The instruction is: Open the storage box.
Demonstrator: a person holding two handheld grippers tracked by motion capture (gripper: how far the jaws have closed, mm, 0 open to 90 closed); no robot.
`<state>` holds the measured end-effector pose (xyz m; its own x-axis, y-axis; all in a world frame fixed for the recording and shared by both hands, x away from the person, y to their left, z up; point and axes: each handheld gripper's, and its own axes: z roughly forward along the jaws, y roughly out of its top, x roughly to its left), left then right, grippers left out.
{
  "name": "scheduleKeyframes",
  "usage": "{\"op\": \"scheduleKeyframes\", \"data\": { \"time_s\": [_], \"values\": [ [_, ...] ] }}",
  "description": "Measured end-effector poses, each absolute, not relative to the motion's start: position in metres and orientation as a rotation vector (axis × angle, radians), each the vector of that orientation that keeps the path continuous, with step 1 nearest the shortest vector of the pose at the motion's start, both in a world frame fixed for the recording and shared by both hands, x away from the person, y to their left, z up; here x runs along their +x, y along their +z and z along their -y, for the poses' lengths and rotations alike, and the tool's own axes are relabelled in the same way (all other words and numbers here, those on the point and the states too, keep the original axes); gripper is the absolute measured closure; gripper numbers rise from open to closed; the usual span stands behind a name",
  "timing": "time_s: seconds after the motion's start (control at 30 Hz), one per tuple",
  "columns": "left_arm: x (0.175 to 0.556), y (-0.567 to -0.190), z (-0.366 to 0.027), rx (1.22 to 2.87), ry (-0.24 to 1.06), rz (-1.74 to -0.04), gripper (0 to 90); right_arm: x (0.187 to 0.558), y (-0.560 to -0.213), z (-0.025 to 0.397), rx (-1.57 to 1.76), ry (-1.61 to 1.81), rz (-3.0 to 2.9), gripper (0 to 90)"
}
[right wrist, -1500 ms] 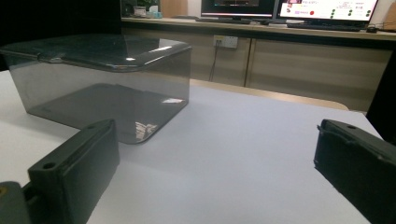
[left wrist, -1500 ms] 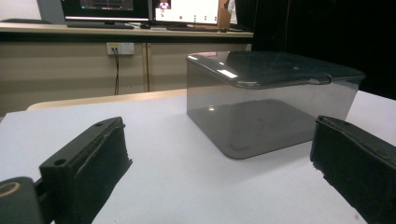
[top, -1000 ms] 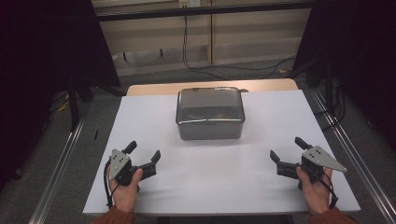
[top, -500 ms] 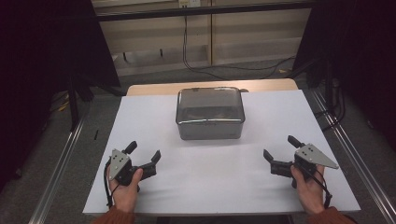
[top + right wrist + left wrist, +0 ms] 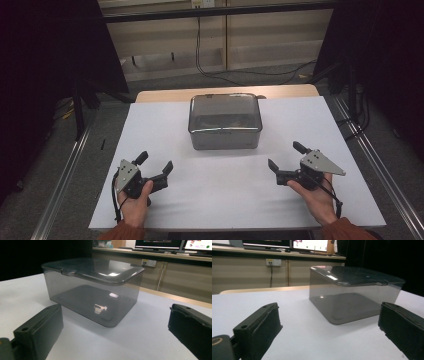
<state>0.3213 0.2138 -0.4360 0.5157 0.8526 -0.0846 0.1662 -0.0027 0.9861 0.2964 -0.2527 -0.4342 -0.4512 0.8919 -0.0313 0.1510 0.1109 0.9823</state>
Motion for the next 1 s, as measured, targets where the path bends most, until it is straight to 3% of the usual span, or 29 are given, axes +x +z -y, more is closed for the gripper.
{"op": "scheduleKeyframes", "data": {
  "time_s": [1.0],
  "values": [
    [0.318,-0.435,-0.213,1.519,0.717,-0.918,3.7,0.336,-0.422,0.201,0.939,1.476,-1.765,1.2]
  ]
}}
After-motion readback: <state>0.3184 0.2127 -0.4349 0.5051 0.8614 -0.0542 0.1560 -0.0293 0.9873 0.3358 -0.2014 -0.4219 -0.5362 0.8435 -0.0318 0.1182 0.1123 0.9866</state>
